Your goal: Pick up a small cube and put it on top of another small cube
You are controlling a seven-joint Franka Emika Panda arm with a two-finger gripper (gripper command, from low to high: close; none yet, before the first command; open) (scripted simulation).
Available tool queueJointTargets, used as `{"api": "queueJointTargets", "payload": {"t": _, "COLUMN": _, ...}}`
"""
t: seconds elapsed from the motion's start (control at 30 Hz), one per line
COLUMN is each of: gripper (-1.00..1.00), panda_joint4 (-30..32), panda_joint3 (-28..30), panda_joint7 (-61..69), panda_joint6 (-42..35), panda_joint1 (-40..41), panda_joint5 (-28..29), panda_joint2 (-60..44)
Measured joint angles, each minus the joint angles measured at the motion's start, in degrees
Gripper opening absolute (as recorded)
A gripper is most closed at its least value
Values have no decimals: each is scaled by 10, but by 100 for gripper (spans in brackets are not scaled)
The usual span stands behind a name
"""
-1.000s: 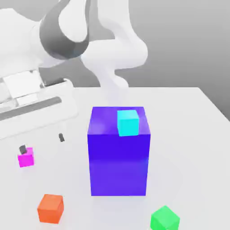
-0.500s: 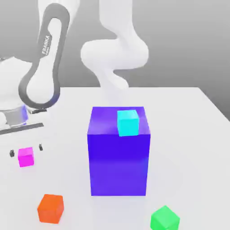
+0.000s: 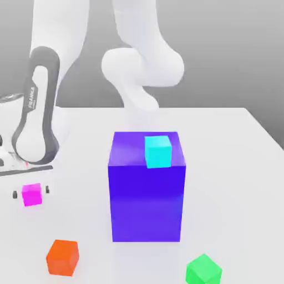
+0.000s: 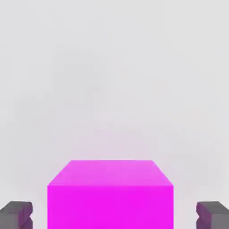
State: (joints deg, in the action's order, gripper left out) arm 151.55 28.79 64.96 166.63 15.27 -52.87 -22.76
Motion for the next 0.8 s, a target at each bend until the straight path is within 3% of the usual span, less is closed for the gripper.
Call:
{"api": "queueJointTargets", "payload": {"t": 0.13, "gripper": -100, "panda_joint4": 0, "panda_joint3": 1, "panda_joint7": 0, "panda_joint6": -1, "panda_joint1": -1, "panda_joint5": 0, "panda_joint2": 0}}
{"api": "queueJointTargets", "payload": {"t": 0.47, "gripper": -100, "panda_joint4": 55, "panda_joint3": 256, "panda_joint7": -207, "panda_joint6": -53, "panda_joint1": -202, "panda_joint5": 272, "panda_joint2": 127}}
{"api": "queueJointTargets", "payload": {"t": 0.8, "gripper": -100, "panda_joint4": -89, "panda_joint3": 148, "panda_joint7": -147, "panda_joint6": -189, "panda_joint1": -339, "panda_joint5": 403, "panda_joint2": 92}}
